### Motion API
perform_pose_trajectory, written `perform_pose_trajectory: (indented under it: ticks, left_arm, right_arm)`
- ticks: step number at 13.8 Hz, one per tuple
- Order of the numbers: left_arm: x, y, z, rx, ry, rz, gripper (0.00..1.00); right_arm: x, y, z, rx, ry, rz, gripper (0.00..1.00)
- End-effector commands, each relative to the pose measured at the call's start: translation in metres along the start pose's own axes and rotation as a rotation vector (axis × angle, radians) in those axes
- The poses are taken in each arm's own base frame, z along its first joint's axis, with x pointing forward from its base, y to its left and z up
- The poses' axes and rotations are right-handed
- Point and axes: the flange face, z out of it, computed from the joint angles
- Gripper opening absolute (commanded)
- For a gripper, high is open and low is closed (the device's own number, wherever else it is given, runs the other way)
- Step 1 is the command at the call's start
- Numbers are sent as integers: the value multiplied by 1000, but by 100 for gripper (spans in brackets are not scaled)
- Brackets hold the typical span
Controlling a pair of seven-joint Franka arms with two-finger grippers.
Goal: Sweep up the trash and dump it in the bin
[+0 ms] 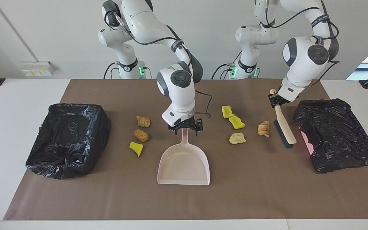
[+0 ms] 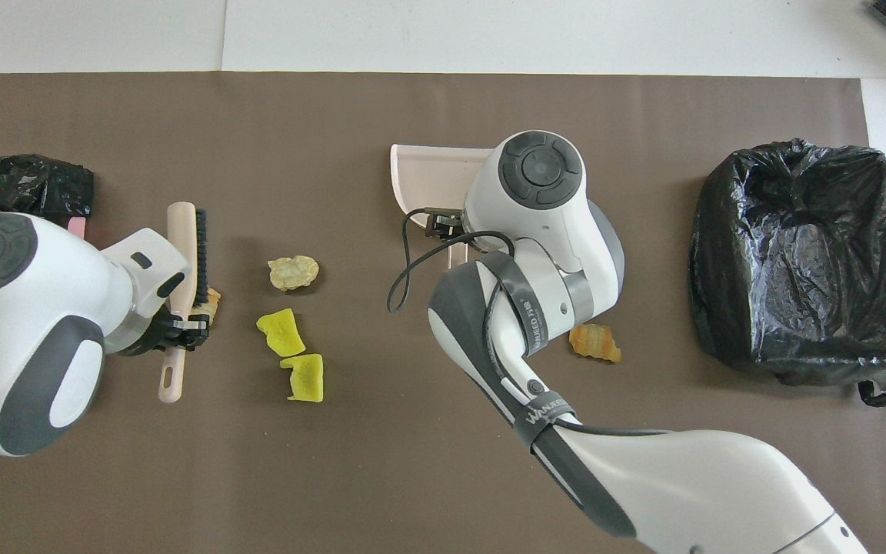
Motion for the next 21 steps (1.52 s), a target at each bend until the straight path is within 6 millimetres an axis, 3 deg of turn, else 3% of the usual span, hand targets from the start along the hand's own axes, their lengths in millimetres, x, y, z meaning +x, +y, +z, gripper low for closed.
perform_pose_trajectory:
  ticks: [1,3,4,6,7,8,13,15,17,21]
  left_arm:
    - [-6,-16,30,45,6,-3,0]
    - [-20,-18,54,48,-28,-9,0]
    - [-27,-14,57,50,-36,3,0]
    - [-38,1,69,58,-57,36,0]
    - [-44,18,72,65,-60,71,0]
    - [-46,30,70,70,-57,92,0]
    - [-62,88,71,68,-65,200,0]
    - [-66,107,69,-23,-83,201,0]
    - [-64,108,68,-67,-93,205,0]
    - [-46,87,60,-69,-96,153,0]
  right_arm:
    - [-5,11,5,6,-14,-9,100]
    - [-4,11,9,6,-14,-9,100]
    - [-5,10,9,3,-16,-11,88]
    - [0,13,6,5,-8,-6,49]
    - [3,15,3,11,-2,0,30]
    - [4,13,0,19,0,14,0]
    - [11,21,-4,16,12,-73,0]
    - [13,29,-28,31,30,-245,0]
    - [19,54,-57,30,40,-329,0]
    - [-12,79,-102,-4,-39,-595,0]
